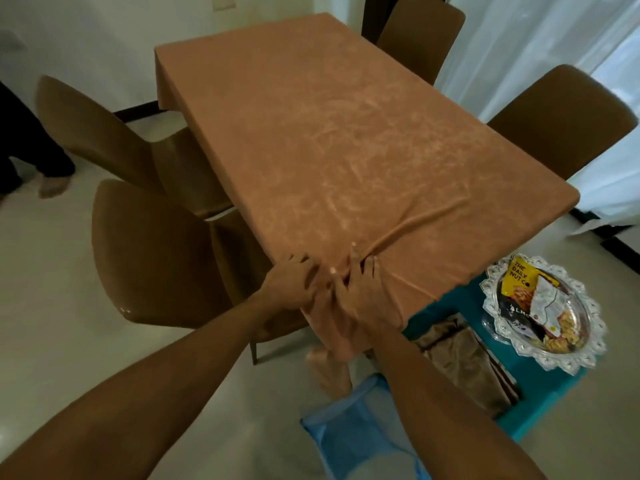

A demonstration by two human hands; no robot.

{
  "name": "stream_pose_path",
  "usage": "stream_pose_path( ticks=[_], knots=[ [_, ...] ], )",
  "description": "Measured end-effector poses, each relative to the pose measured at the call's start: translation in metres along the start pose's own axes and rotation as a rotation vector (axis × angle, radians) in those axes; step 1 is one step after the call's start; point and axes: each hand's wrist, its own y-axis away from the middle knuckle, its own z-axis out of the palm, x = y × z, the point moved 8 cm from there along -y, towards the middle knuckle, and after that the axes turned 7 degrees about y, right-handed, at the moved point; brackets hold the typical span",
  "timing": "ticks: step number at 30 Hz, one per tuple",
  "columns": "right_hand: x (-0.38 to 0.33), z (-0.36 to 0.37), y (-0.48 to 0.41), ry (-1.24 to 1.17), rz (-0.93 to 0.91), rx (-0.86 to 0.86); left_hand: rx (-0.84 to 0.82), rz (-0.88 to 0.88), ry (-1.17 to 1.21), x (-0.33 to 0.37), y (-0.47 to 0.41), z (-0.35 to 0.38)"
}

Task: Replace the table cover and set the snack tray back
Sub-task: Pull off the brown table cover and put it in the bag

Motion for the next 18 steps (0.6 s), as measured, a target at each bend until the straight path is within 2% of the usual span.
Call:
stream_pose_path(
  ticks=[3, 6, 9, 14, 16, 18],
  knots=[
    [-0.005, -0.001, -0.009, 0.007, -0.001, 0.016, 0.022, 0.061, 0.064, -0.003, -0.008, -0.007],
    [-0.012, 0.0, -0.027, 0.02, 0.002, -0.012, -0.046, 0.11, 0.067, -0.001, -0.019, -0.017],
    [-0.018, -0.003, -0.05, 0.008, 0.02, 0.011, -0.172, 0.116, 0.185, -0.006, -0.04, -0.024],
    [-0.03, -0.003, -0.101, -0.04, 0.02, 0.052, -0.415, 0.005, 0.375, -0.025, -0.079, -0.027],
    [-0.034, -0.001, -0.116, -0.071, 0.043, 0.077, -0.403, 0.017, 0.468, -0.032, -0.089, -0.031],
    [-0.034, -0.002, -0.129, -0.129, 0.092, 0.144, -0.279, 0.061, 0.449, -0.045, -0.106, -0.046]
  ],
)
